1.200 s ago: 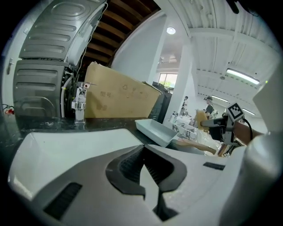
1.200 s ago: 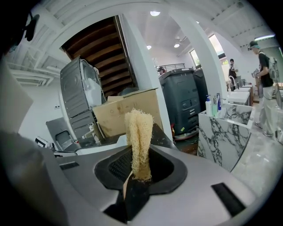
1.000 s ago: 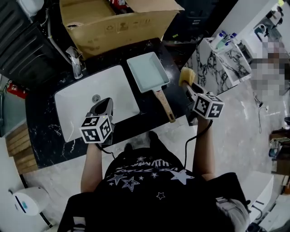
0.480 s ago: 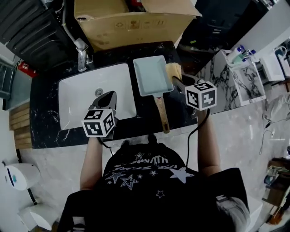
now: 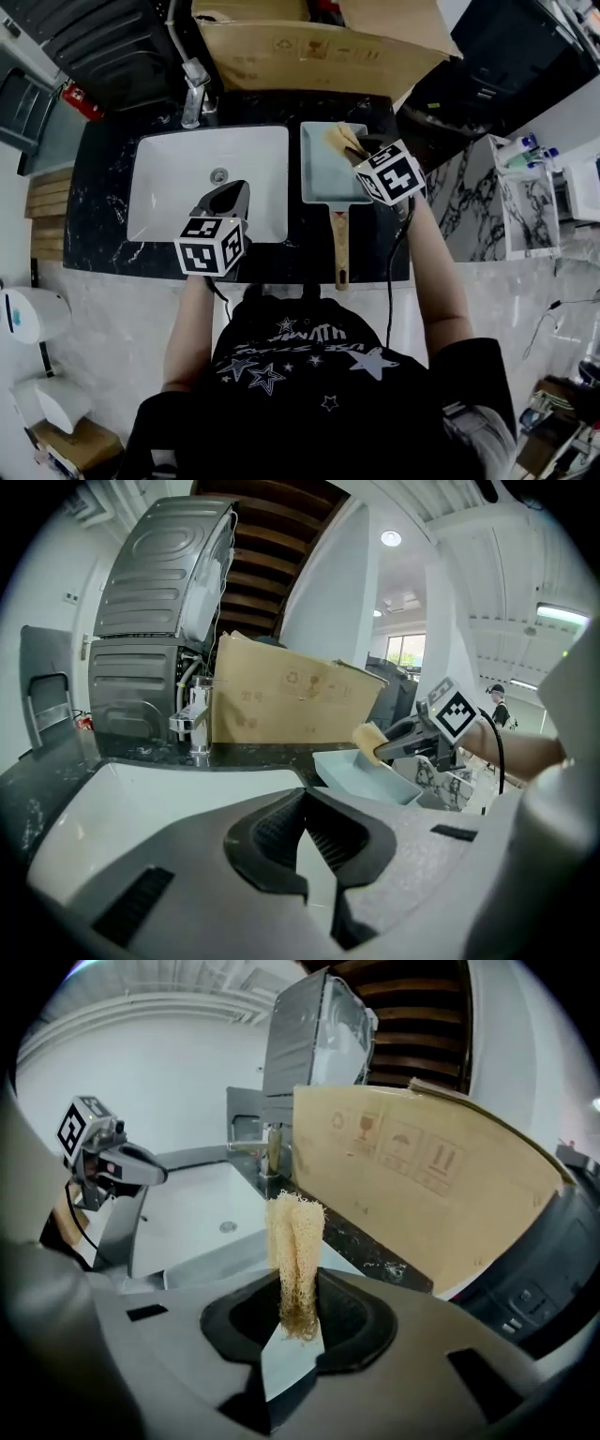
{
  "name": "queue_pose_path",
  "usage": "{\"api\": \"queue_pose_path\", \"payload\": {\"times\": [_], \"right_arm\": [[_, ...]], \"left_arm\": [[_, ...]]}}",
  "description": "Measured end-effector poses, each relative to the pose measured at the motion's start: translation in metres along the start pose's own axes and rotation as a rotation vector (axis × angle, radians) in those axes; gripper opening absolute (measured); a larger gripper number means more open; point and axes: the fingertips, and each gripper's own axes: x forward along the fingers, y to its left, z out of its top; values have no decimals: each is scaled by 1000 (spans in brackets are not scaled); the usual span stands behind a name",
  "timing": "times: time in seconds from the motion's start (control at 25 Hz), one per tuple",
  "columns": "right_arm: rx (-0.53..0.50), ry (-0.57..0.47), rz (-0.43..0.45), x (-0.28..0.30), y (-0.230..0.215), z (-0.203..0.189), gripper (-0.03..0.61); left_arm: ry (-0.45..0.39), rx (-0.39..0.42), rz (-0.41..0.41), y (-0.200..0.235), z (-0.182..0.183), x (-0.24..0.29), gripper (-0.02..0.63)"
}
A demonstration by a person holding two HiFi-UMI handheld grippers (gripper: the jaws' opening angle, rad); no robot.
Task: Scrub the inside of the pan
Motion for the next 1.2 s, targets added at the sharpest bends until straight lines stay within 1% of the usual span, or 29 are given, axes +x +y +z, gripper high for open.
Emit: {"api": "queue_pose_path", "payload": {"times": [0.28,0.36,0.52,0.72,0.84,0.92,1.08,1.2], "right_arm": [[-334,144,-8,45,-1,8,87],[-410,183,-12,53,-1,6,87],[-470,215,-41,69,-3,4,87],[-564,278,-137,82,-7,-3,87],[-597,280,-178,87,-5,-2,87],[-611,278,-185,89,-2,1,87],[-694,298,-194,93,-1,1,86],[-705,309,-177,91,2,-1,84]], "left_arm": [[15,-7,34,2,-2,4,8],[18,-13,37,2,-4,5,8],[30,-17,39,1,-8,6,8],[43,-14,44,4,-11,5,8],[51,-14,41,5,-14,3,8],[55,-13,38,6,-16,3,8],[61,-8,30,7,-18,2,8],[65,-4,22,7,-19,2,8]]}}
